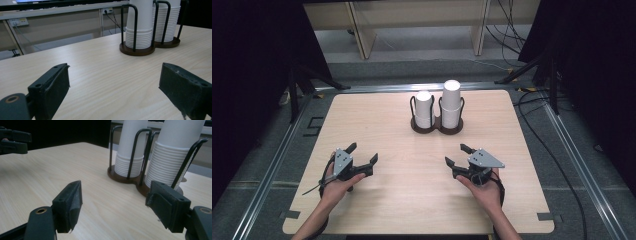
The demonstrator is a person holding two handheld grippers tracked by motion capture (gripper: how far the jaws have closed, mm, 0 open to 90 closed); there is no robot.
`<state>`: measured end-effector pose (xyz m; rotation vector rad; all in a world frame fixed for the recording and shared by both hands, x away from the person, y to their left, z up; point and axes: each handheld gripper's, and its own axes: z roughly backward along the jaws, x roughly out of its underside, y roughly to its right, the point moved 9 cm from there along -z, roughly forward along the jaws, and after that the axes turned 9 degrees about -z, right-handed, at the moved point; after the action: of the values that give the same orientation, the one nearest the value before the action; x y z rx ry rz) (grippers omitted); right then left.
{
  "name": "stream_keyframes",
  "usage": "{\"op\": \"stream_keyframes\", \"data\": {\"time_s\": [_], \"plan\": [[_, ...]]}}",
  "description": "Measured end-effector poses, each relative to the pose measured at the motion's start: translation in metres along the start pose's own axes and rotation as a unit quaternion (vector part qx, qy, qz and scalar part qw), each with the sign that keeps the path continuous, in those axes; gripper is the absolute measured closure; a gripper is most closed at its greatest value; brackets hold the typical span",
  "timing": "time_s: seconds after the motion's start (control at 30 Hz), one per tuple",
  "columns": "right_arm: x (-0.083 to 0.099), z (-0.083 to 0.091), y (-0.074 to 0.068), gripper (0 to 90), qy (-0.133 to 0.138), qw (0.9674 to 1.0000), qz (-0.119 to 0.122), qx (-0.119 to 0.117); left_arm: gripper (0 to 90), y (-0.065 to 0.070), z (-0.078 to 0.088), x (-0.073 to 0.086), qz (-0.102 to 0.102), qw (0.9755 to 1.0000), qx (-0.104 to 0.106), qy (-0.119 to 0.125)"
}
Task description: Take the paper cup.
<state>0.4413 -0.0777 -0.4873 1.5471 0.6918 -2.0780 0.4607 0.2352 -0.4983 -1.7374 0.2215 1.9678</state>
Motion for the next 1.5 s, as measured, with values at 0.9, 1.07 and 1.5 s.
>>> {"op": "stream_keyframes", "data": {"time_s": [0.9,1.07,1.5], "plan": [[-0.064,-0.055,0.005,29.6,0.025,0.9989,0.041,0.002,13.6,0.038,-0.101,-0.039,-0.054,0.9954,0.078,-0.002],[-0.072,-0.069,0.004,29.9,0.022,0.9991,0.037,0.002,14.1,0.044,-0.119,-0.042,-0.058,0.9941,0.092,-0.008],[-0.097,-0.117,0.011,32.7,0.02,0.9991,0.034,0.018,14.7,0.051,-0.167,-0.042,-0.057,0.9928,0.103,-0.022]]}}
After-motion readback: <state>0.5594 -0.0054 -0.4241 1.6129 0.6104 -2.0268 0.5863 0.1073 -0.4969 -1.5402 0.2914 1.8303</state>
